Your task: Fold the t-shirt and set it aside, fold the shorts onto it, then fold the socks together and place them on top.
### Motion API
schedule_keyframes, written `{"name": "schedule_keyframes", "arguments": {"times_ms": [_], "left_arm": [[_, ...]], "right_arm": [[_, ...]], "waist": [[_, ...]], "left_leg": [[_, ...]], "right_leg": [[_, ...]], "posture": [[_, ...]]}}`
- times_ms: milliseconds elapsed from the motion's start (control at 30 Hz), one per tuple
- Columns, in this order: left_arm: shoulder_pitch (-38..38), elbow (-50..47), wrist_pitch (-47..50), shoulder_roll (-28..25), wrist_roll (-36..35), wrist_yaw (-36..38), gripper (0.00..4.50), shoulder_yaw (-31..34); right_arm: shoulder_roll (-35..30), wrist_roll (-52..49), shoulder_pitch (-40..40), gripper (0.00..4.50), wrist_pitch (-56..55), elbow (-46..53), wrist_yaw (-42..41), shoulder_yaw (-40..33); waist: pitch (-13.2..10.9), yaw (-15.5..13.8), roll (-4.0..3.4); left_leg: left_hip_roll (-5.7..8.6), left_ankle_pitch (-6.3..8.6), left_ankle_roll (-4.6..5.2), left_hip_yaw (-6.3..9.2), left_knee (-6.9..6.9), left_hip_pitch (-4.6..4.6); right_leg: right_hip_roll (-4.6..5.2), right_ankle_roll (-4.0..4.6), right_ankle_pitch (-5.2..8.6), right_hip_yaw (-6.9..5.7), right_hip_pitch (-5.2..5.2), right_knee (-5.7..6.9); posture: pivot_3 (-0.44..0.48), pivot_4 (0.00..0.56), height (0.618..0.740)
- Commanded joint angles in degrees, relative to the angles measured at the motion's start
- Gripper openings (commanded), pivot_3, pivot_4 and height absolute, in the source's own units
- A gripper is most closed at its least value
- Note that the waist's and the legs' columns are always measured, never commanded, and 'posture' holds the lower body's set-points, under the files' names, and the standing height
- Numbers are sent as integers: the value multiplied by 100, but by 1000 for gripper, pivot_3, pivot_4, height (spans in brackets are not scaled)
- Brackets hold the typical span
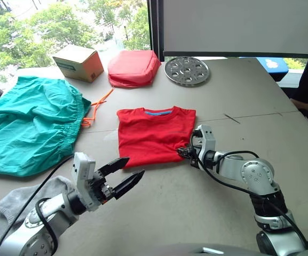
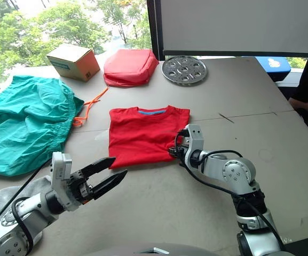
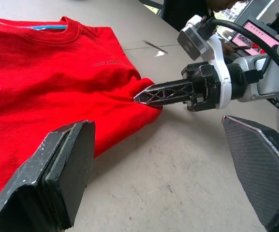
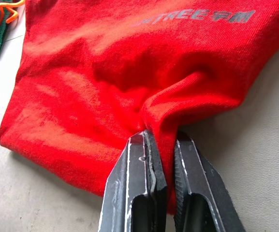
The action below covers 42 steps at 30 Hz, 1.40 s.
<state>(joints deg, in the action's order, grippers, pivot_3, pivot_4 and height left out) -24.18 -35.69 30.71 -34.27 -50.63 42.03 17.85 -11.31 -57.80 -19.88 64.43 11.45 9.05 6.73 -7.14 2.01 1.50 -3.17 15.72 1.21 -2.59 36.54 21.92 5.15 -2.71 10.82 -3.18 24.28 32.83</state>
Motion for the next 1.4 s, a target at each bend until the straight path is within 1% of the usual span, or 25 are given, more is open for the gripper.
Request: {"name": "schedule_keyframes", "arguments": {"times_ms": [33, 167, 267, 367, 500, 767, 867, 1067, 1167, 1233, 1400], "left_arm": [[20, -138, -112, 18, 27, 13, 4500, 36], [24, -140, -91, 12, 11, 65, 4500, -35], [114, -63, -93, 9, 19, 130, 4500, -130], [227, 23, -87, -8, 36, 194, 4500, -212], [483, 199, -55, -69, 43, 363, 4500, -386], [1026, 356, 137, -280, 2, 744, 4500, -763], [1245, 208, 281, -408, -97, 884, 4500, -948], [1697, 25, 201, -641, 68, 1240, 4500, -1295], [1911, -10, -2, -732, 355, 1515, 4500, -1520], [2057, -40, -60, -704, 413, 1578, 4500, -1645], [2486, 53, -147, -683, 551, 1840, 4500, -1951]], "right_arm": [[-166, 372, 283, 40, 239, -135, 131, -286], [-398, 426, 621, 40, 256, 76, 217, -838], [-541, 431, 1079, 40, 60, 299, 423, -1619], [-606, 403, 1382, 40, 8, 516, 476, -2083], [-767, 277, 2000, 40, 14, 954, 519, -2809], [-1356, 170, 2843, 40, 28, 1189, 422, -4224], [-1563, 141, 3046, 40, 44, 1135, 310, -4543], [-2078, 283, 3531, 40, 44, 783, -84, -5176], [-2381, 507, 3722, 40, -80, 472, -416, -5365], [-2533, 671, 3810, 40, -176, 240, -613, -5463], [-2706, 1060, 3980, 40, -431, -187, -1011, -5592]], "waist": [[0, -26, 0], [-1, -175, -2], [-1, -340, -7], [1, -437, -14], [2, -449, -17], [1, -441, -16], [-6, -424, -21], [-24, -421, -29], [-29, -422, -34], [-34, -423, -31], [-32, -417, -21]], "left_leg": [[0, 0, 0, 0, 0, 0], [6, 0, 0, 6, 2, 10], [12, -1, -1, 0, 6, 21], [15, 0, -2, 3, 34, 51], [20, 0, -3, 10, 62, 89], [48, -1, 1, 22, 62, 91], [52, -2, 2, 27, 62, 92], [61, -10, 16, 29, 62, 90], [81, -13, 22, 43, 62, 90], [82, -14, 23, 44, 63, 89], [85, -14, 24, 50, 65, 85]], "right_leg": [[0, 0, 0, 0, 0, 0], [3, 0, 0, -1, 0, -2], [13, 0, 0, -1, 0, -3], [24, -1, 1, -9, -1, -4], [38, -2, 1, -27, 0, -19], [43, -3, 1, -29, -4, -16], [43, -3, 1, -28, -5, -16], [39, -4, 1, -25, -5, -16], [35, -4, 1, -18, -11, -16], [33, -4, 1, -15, -14, -16], [27, -5, 2, -8, -21, -18]], "posture": [[0, 150, 739], [0, 150, 739], [0, 150, 739], [0, 150, 739], [0, 150, 739], [0, 150, 739], [0, 150, 739], [0, 150, 739], [0, 150, 739], [0, 150, 739], [0, 150, 739]]}}
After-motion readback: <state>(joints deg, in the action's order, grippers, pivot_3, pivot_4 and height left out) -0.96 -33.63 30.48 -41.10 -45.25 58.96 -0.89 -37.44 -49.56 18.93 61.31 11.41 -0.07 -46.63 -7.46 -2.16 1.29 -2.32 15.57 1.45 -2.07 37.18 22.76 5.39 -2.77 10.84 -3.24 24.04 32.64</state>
